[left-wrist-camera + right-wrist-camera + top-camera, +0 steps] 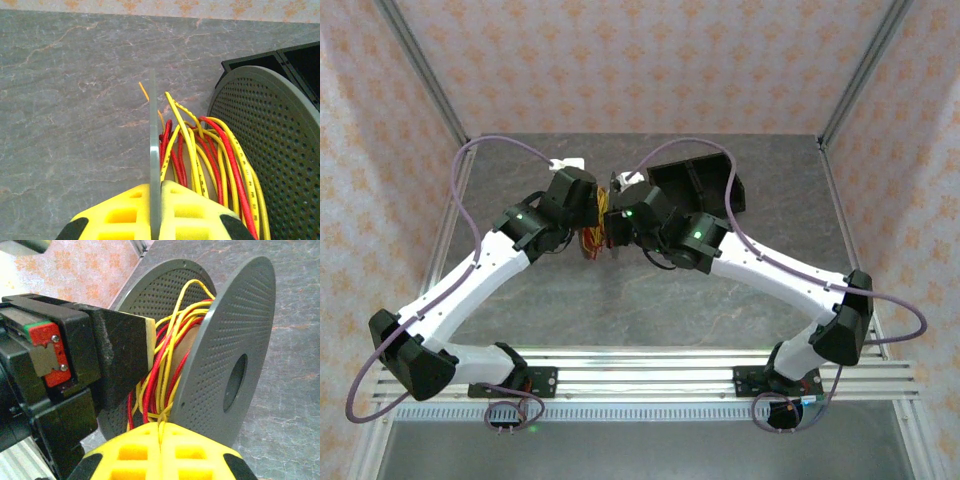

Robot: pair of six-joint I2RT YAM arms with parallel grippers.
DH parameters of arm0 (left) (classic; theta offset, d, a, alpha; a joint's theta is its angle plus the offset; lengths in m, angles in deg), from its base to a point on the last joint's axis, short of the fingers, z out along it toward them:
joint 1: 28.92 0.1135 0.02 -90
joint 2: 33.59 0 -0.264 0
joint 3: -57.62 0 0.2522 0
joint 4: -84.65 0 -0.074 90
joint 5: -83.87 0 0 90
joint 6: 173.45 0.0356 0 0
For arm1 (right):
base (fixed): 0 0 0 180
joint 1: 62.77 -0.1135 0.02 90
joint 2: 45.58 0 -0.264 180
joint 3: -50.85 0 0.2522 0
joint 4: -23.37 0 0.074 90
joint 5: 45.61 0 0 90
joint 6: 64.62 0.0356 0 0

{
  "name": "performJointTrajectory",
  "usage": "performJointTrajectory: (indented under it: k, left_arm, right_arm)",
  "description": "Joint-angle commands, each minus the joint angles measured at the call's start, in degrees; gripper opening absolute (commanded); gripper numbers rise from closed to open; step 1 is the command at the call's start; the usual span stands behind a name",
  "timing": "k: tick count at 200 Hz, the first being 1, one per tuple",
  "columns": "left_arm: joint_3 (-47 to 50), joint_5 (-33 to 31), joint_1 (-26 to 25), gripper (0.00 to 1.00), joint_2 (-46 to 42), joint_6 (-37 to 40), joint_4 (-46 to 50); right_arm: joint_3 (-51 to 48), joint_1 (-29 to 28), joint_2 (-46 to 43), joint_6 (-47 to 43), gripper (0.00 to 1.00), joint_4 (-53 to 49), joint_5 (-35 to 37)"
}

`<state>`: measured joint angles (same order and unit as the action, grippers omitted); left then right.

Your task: Wrap the cables

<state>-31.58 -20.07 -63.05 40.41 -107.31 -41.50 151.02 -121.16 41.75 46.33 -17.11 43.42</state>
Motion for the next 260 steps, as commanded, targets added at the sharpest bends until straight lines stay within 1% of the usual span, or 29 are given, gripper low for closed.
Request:
performJointTrajectory:
  k: [1, 8, 18, 22, 37, 45, 56, 71, 88, 105, 121, 143, 165, 181, 215, 233, 252, 260]
  left_arm:
    - [-1.4, 4.0, -1.7, 0.00, -0.6, 2.5, 0.2]
    - [-1.5, 3.9, -1.7, 0.00, -0.5, 2.3, 0.4]
    - [-1.8, 3.2, -1.7, 0.00, -0.4, 1.6, 1.0]
    - [-1.9, 2.8, -1.7, 0.00, -0.3, 1.4, 1.4]
    - [-1.7, 1.2, -1.7, 0.00, -0.5, 1.0, 1.8]
    - [-1.2, 0.1, -1.6, 0.00, -1.0, 0.9, 1.9]
    - [-0.6, -0.9, -1.2, 0.00, -1.5, 1.2, 2.1]
    - [-0.2, -0.8, -0.1, 0.00, -2.1, 1.5, 2.5]
    - [-0.1, -1.2, 0.9, 0.00, -2.5, 2.2, 3.1]
    - [-0.1, -2.2, 1.5, 0.00, -2.8, 3.2, 3.7]
    - [-0.3, -4.7, 1.7, 0.00, -2.8, 5.1, 3.9]
    - [-0.7, -8.3, 1.4, 0.00, -2.1, 8.2, 4.2]
    - [0.7, -11.9, -0.2, 0.00, -1.0, 10.7, 2.2]
    - [1.9, -15.0, -2.0, 0.00, 0.5, 12.7, 0.3]
    - [1.9, -26.5, -5.9, 0.00, 7.6, 17.6, -2.2]
    - [2.9, -28.7, -7.4, 0.00, 10.9, 19.2, -5.2]
    - [4.4, -31.5, -8.7, 0.00, 14.3, 20.6, -8.5]
    - [4.6, -32.1, -9.0, 0.00, 15.8, 20.7, -9.0]
  right_arm:
    - [4.9, 1.3, 1.5, -1.4, 0.00, 5.2, -2.5]
    - [5.6, 1.3, 1.9, -1.4, 0.01, 4.2, -2.8]
    - [6.3, 1.3, 2.3, -1.1, 0.18, 3.1, -2.9]
    - [6.5, 1.3, 2.3, -0.9, 0.22, 2.8, -2.8]
    - [6.3, 1.3, 1.2, 0.2, 0.26, 1.4, -2.4]
    - [5.3, 1.3, 0.1, 0.8, 0.30, 1.4, -2.1]
    - [3.7, 1.3, -1.7, 1.9, 0.41, 1.2, -1.4]
    - [2.0, 1.3, -4.1, 2.3, 0.48, -0.5, -1.7]
    - [-1.8, 1.3, -7.8, 3.3, 0.62, -0.3, -2.1]
    - [-5.6, 1.3, -11.8, 3.8, 0.72, 0.2, -2.8]
    - [-8.8, 1.3, -15.1, 4.1, 0.80, -1.2, -0.1]
    - [-13.3, 1.7, -19.1, 4.3, 0.88, -3.8, 5.6]
    - [-17.5, 3.3, -22.5, 5.2, 0.90, -6.1, 9.3]
    - [-20.8, 4.8, -24.3, 6.6, 0.91, -5.8, 9.7]
    - [-26.1, 7.9, -27.5, 9.2, 0.94, -5.3, 11.1]
    - [-27.6, 9.4, -28.5, 9.4, 0.96, -5.8, 11.5]
    - [-29.2, 10.6, -29.7, 9.5, 1.00, -5.7, 11.8]
    - [-30.1, 10.8, -30.1, 9.5, 1.00, -5.0, 11.9]
